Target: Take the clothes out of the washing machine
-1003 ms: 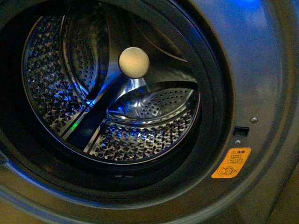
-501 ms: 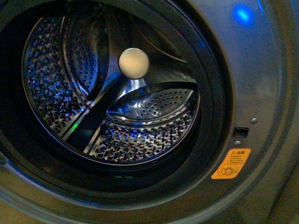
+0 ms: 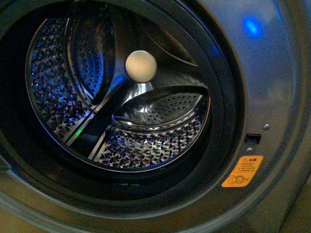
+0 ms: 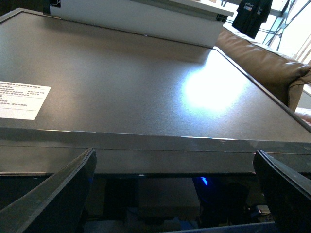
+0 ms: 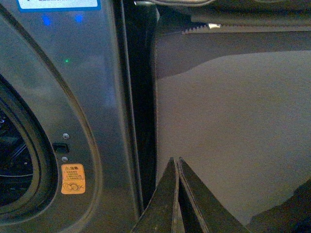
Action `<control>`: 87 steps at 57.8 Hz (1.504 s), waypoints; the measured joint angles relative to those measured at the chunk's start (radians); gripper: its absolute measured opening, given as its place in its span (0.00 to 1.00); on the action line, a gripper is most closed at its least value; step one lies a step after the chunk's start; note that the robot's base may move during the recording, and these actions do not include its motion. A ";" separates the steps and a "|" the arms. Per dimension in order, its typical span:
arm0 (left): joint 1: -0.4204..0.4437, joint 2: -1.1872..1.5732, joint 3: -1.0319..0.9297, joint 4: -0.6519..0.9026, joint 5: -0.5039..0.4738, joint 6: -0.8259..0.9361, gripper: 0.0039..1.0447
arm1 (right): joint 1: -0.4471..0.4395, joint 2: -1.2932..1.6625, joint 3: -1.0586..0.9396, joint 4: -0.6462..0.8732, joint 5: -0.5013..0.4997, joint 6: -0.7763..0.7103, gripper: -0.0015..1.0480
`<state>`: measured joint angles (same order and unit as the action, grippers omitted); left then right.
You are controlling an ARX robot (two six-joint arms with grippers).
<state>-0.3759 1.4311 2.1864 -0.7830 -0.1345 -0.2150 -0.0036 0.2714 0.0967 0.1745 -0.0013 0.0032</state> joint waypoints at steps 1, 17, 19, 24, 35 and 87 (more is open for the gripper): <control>-0.001 -0.009 -0.014 0.011 -0.006 0.002 0.94 | 0.000 -0.005 -0.004 -0.001 0.000 0.000 0.02; 0.053 -0.420 -0.841 0.561 -0.174 0.186 0.52 | 0.000 -0.064 -0.038 -0.025 0.000 0.000 0.02; 0.069 -0.471 -0.935 0.604 -0.164 0.190 0.46 | 0.000 -0.071 -0.041 -0.028 0.000 0.000 0.02; 0.110 -0.581 -1.157 0.697 -0.130 0.197 0.33 | 0.000 -0.115 -0.044 -0.073 0.000 0.000 0.02; 0.166 -0.697 -1.466 0.811 -0.063 0.207 0.07 | 0.001 -0.245 -0.066 -0.174 0.001 0.000 0.02; 0.373 -1.080 -2.053 0.999 0.135 0.211 0.03 | 0.000 -0.267 -0.090 -0.175 0.000 0.000 0.02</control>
<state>-0.0029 0.3515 0.1329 0.2161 0.0006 -0.0044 -0.0032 0.0044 0.0063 -0.0010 -0.0010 0.0032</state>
